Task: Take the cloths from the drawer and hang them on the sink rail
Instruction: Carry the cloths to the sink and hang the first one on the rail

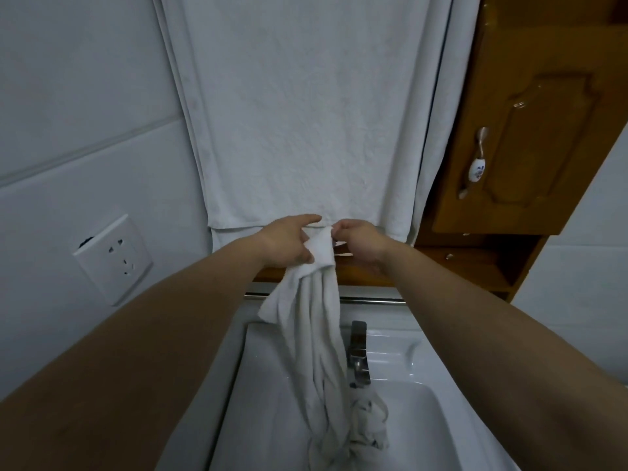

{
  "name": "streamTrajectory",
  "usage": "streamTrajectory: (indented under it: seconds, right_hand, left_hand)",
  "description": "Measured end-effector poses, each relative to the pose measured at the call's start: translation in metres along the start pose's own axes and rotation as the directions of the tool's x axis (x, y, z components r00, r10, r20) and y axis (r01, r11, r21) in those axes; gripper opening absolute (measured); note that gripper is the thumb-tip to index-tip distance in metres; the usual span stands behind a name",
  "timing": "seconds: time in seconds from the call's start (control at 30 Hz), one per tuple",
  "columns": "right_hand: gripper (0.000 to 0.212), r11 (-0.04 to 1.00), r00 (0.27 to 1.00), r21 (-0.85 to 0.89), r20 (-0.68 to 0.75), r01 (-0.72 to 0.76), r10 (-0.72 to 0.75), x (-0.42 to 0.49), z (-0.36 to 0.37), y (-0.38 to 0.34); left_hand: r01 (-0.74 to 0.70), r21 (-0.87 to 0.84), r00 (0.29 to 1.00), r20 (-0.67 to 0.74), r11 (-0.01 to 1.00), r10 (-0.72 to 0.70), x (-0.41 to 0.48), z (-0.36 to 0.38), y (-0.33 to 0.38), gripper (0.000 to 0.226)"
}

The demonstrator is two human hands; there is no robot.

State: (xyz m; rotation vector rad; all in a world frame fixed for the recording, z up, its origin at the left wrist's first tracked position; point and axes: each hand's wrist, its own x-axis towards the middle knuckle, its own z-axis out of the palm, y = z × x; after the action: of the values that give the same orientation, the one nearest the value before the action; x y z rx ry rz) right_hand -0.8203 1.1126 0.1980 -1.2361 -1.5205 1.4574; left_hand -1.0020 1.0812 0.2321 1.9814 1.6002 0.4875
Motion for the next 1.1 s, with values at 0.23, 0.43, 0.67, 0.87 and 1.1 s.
streamTrajectory:
  seconds: [0.23,0.43,0.67,0.87,1.1]
  right_hand:
    - [0.019,0.799,0.961,-0.560,-0.014,0.221,-0.275,0.000,0.015,0.000]
    - [0.011,0.795,0.932,-0.536,-0.040,0.284,-0.359,-0.001,0.019,-0.019]
    - [0.018,0.851,0.937,-0.467,-0.117,0.240,-0.328,-0.004,0.017,-0.029]
    - [0.013,0.965,0.984,-0.198,0.001,0.173,-0.176,-0.014,0.012,-0.024]
    - [0.015,0.952,0.983,-0.255,-0.026,0.168,-0.181,-0.008,0.004,-0.016]
  left_hand:
    - [0.085,-0.331,0.981,-0.135,0.940,-0.136,0.006,-0.003,-0.008,0.045]
    - [0.114,-0.283,0.991,-0.035,0.953,-0.129,0.003,0.011,-0.012,0.028]
    - [0.137,-0.319,0.981,-0.088,0.938,-0.174,0.002,0.004,-0.003,0.033]
    - [0.197,-0.381,0.947,-0.163,0.903,-0.275,0.007,0.001,-0.004,0.029]
    - [0.178,-0.394,0.955,-0.150,0.902,-0.254,0.011,-0.005,-0.002,0.034]
